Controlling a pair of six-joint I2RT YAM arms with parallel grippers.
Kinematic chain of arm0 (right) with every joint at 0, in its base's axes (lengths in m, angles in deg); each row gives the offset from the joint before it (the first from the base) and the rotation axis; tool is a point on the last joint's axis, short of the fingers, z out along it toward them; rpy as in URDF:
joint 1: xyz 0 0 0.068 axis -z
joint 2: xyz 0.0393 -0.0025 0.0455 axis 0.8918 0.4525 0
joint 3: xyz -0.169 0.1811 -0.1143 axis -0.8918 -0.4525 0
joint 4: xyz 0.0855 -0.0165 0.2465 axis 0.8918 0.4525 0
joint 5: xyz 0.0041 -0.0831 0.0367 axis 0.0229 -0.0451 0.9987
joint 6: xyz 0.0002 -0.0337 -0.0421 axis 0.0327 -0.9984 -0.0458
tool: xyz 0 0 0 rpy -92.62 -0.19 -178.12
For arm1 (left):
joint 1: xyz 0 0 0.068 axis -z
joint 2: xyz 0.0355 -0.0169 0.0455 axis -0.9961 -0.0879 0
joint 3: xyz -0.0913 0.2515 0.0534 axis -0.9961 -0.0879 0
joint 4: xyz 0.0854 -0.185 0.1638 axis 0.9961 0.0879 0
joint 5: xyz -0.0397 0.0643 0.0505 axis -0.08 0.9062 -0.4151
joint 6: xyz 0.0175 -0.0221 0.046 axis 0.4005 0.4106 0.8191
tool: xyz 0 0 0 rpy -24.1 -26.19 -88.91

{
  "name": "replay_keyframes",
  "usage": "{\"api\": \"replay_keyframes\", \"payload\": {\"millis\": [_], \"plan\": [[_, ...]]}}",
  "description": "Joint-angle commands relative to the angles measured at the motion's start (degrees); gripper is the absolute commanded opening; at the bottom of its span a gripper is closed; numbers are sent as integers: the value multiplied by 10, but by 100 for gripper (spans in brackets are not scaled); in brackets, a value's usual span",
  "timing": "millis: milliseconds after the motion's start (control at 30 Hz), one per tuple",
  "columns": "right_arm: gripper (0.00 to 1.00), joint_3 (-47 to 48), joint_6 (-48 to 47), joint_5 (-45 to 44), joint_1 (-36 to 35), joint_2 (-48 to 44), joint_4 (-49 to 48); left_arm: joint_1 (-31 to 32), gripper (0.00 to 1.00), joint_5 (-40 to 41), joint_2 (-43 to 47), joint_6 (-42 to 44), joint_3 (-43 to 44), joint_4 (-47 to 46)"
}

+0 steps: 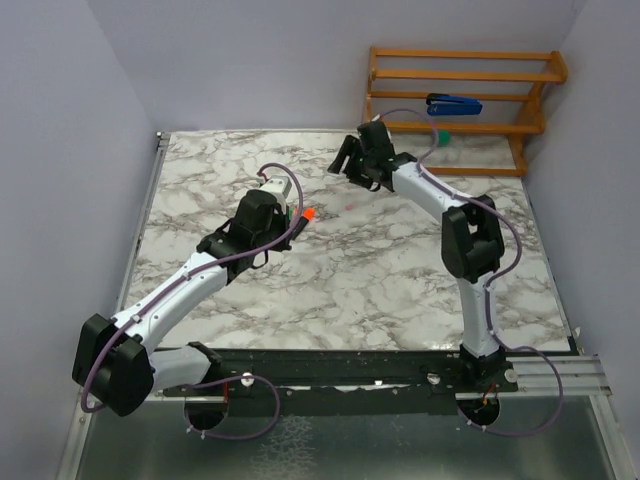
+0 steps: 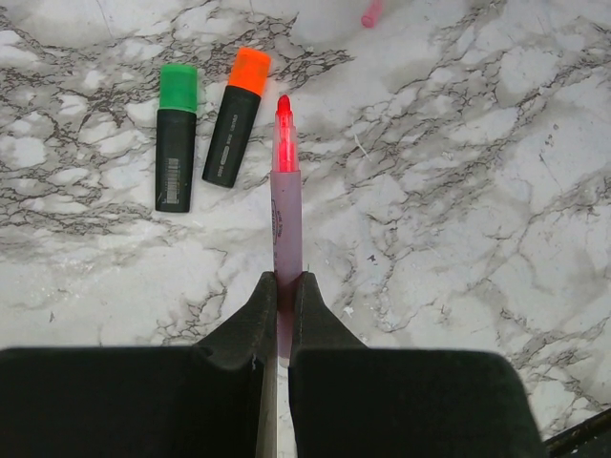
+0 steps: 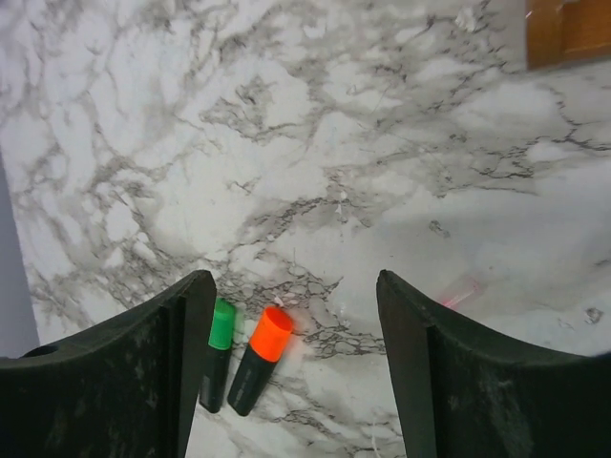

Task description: Insert the pens into the pen caps

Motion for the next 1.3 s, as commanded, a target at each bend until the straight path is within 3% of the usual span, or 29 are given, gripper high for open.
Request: {"api": "replay_keyframes", "payload": {"millis": [0, 167, 333, 533, 733, 1267], "plan": [[70, 5, 32, -113, 10, -82, 71, -3, 0, -13, 18, -8, -7, 5], [73, 63, 133, -206, 10, -73, 261, -3, 0, -18, 18, -8, -3, 6], [72, 220, 209, -218, 6, 31, 470, -3, 0, -20, 22, -11, -2, 5], [62, 236, 228, -157, 5, 63, 408, -3, 0, -27, 24, -11, -9, 3], [58, 360, 227, -130, 4, 147, 457, -3, 0, -33, 28, -12, -13, 2], [51, 296, 237, -82, -5, 173, 441, -3, 0, -49, 14, -12, -11, -8]]}}
